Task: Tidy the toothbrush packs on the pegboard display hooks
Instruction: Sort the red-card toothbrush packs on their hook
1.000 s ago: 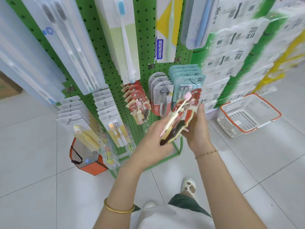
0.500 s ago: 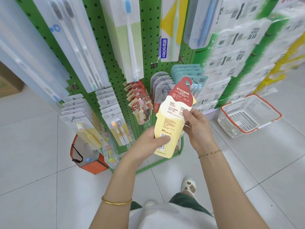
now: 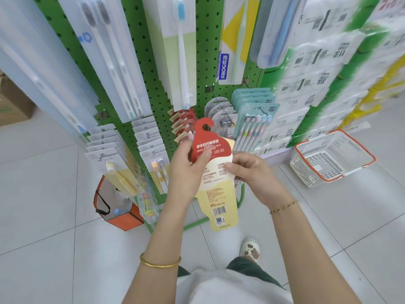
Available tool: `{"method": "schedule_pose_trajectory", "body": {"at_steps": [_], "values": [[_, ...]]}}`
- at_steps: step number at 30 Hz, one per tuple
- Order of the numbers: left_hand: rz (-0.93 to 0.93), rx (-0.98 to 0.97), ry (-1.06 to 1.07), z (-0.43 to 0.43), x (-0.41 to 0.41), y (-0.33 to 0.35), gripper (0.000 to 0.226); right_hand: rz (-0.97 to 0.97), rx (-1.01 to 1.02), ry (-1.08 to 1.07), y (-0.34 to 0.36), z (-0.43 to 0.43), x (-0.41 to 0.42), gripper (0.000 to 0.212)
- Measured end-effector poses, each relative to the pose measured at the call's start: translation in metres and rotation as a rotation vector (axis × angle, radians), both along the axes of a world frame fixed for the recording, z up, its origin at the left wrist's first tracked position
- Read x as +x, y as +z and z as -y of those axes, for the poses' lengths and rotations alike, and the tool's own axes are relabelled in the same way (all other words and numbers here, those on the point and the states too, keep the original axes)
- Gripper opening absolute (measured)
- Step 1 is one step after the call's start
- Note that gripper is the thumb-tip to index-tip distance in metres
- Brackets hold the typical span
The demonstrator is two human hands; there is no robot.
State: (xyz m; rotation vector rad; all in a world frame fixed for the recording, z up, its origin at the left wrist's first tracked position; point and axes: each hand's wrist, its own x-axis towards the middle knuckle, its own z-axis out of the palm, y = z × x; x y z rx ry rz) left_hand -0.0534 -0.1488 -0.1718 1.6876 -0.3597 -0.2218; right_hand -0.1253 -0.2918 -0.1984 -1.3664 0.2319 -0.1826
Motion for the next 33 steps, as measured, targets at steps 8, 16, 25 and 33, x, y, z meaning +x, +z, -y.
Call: {"method": "schedule_pose_trajectory", "body": {"at_steps": [8, 16, 25, 33], "values": [[-0.155, -0.197, 0.037, -0.006, 0.013, 0.003, 0.012, -0.041, -0.117, 0.109, -0.006, -0.003, 0.006, 0.018], [-0.368, -0.489, -0.145, -0.009, 0.015, 0.002, 0.022, -0.146, 0.081, 0.365, -0.014, -0.009, 0.017, 0.106], [-0.413, -0.478, -0.08, -0.007, 0.021, -0.001, 0.022, -0.192, -0.028, 0.369, -0.018, -0.018, 0.029, 0.09], [-0.291, -0.195, 0.109, -0.011, 0.034, -0.006, 0.024, -0.381, -0.568, -0.202, -0.036, -0.026, 0.055, 0.091]]}}
